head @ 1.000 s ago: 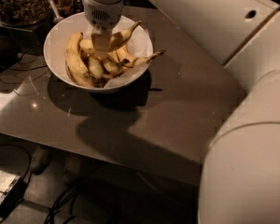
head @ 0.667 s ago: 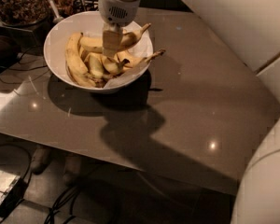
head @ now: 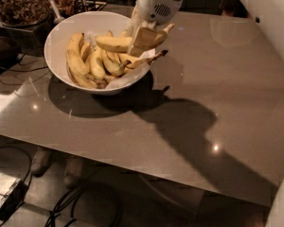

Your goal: Pick banana from white bowl

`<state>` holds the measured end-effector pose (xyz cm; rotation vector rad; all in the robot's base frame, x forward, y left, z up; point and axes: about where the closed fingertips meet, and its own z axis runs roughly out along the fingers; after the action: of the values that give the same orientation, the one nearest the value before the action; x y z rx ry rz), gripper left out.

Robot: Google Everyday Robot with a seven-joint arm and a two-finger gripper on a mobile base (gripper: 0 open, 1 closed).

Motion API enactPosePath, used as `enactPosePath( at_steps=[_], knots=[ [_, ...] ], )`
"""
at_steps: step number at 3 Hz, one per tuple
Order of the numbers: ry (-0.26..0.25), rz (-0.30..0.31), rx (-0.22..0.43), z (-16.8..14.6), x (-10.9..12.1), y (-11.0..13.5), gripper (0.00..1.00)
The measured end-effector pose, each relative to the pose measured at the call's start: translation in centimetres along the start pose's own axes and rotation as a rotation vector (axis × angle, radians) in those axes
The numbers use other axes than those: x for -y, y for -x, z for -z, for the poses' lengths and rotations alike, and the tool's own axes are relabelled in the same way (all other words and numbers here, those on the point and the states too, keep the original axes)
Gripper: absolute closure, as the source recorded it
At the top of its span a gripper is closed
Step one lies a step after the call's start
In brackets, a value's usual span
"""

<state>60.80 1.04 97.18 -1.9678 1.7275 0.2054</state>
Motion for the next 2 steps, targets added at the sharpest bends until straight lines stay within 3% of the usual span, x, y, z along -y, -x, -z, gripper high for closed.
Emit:
enactPosePath(
  at_steps=[1,2],
  knots=[
    [0.010,0.029,0.043,2.4,-1.7,-2.4,1.00],
    [0.014,0.034,0.067,6.6,-7.0,-5.5,1.00]
  ],
)
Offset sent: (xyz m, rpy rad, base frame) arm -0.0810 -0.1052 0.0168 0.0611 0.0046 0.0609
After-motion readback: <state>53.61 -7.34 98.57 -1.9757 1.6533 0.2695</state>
